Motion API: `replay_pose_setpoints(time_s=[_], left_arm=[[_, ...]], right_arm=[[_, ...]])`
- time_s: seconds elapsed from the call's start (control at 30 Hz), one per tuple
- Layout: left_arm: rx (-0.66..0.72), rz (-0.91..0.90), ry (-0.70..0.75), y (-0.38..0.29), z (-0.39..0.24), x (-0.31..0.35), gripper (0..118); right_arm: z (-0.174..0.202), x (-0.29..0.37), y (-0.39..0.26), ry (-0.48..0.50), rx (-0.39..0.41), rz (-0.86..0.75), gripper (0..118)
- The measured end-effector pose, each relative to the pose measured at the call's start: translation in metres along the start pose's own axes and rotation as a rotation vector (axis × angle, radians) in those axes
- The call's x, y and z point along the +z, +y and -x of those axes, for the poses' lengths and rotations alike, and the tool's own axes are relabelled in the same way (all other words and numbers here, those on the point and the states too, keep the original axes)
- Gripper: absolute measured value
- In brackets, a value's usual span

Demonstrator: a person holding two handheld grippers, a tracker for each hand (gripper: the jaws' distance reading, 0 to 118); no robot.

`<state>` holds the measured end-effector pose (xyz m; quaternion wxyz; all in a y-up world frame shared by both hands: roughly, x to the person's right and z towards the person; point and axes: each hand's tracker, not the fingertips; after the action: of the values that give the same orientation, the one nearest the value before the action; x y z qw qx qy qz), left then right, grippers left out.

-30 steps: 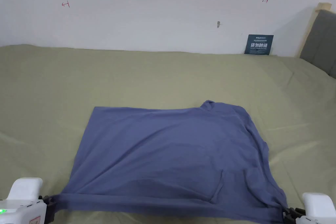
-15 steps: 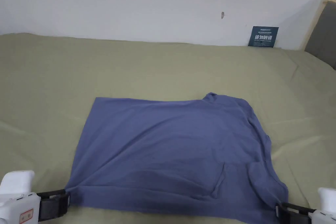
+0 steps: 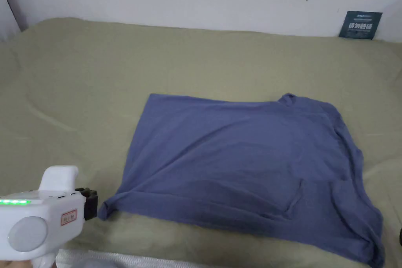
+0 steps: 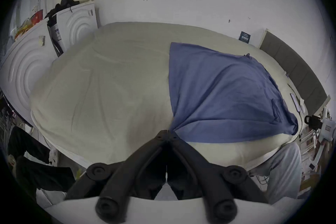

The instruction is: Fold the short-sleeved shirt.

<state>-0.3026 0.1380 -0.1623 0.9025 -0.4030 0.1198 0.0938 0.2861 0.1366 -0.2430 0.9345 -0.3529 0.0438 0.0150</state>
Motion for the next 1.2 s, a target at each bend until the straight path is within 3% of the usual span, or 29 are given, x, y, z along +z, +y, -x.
replay_pose_setpoints(time_s=[0.03,0.07,0.1,0.13,0.17,0.2,0.3,0.43,0.47,0.5,0.53,0.57,0.6,0.63,0.67,0.7,0.77,0.8,0.83,0.87,0.9,1.2], left_arm=[[0.0,0.023,-0.013,0.002,-0.001,-0.004,0],[0.001,0.034,-0.026,0.001,-0.001,-0.007,9],[0.0,0.044,-0.03,0.001,-0.001,-0.009,30],[-0.004,0.065,-0.045,0.001,-0.001,-0.013,67],[-0.009,0.074,-0.041,0.004,-0.001,-0.018,112],[-0.019,0.098,-0.037,0.005,-0.003,-0.025,118],[-0.06,0.093,0.01,0.004,-0.008,-0.041,118],[-0.04,0.122,0.002,0.007,-0.008,-0.063,110],[-0.025,0.121,-0.007,0.007,-0.009,-0.062,92],[-0.008,0.116,-0.012,0.007,-0.01,-0.062,62],[0.0,0.115,-0.028,0.007,-0.01,-0.062,20],[0.011,0.114,-0.045,0.005,-0.01,-0.063,4],[0.01,0.117,-0.044,0.003,-0.013,-0.061,3],[-0.006,0.127,-0.047,0.002,-0.016,-0.061,3],[-0.02,0.121,-0.046,0.0,-0.018,-0.061,3],[-0.036,0.118,-0.033,-0.002,-0.025,-0.053,4],[-0.042,0.116,-0.028,-0.004,-0.03,-0.048,4],[-0.04,0.114,-0.029,-0.004,-0.031,-0.047,4],[-0.036,0.114,-0.03,0.001,-0.022,-0.054,4],[-0.034,0.111,-0.027,0.002,-0.021,-0.055,4],[-0.032,0.111,-0.026,0.003,-0.02,-0.055,4],[-0.061,0.032,-0.044,0.058,-0.031,-0.035,4]], right_arm=[[0.0,-0.002,-0.001,0.002,0.001,0.009,0],[0.0,-0.004,-0.002,0.004,0.004,0.02,0],[0.001,-0.006,-0.003,0.003,0.009,0.029,0],[0.0,-0.008,-0.005,0.002,0.008,0.03,0],[-0.001,-0.009,-0.006,0.004,0.011,0.038,0],[-0.001,-0.011,-0.006,0.008,0.012,0.046,0],[0.0,-0.014,-0.008,0.013,0.021,0.056,0],[0.0,-0.022,-0.01,0.016,0.046,0.076,0],[0.0,-0.024,-0.009,0.013,0.051,0.079,0],[-0.001,-0.024,-0.008,0.017,0.051,0.08,0],[-0.001,-0.023,-0.008,0.031,0.046,0.081,1],[0.0,-0.023,-0.008,0.039,0.042,0.086,18],[0.0,-0.026,-0.008,0.046,0.039,0.094,52],[0.0,-0.03,-0.009,0.052,0.054,0.122,95],[0.002,-0.034,-0.012,0.064,0.07,0.15,117],[0.004,-0.032,-0.014,0.06,0.066,0.075,110],[0.012,-0.043,-0.02,0.043,0.114,0.166,99],[0.012,-0.045,-0.018,0.042,0.113,0.166,88],[0.011,-0.048,-0.018,0.044,0.111,0.172,64],[0.012,-0.05,-0.019,0.042,0.111,0.179,15],[0.012,-0.053,-0.019,0.038,0.108,0.186,3],[0.013,-0.042,0.058,0.051,0.121,0.032,3]])
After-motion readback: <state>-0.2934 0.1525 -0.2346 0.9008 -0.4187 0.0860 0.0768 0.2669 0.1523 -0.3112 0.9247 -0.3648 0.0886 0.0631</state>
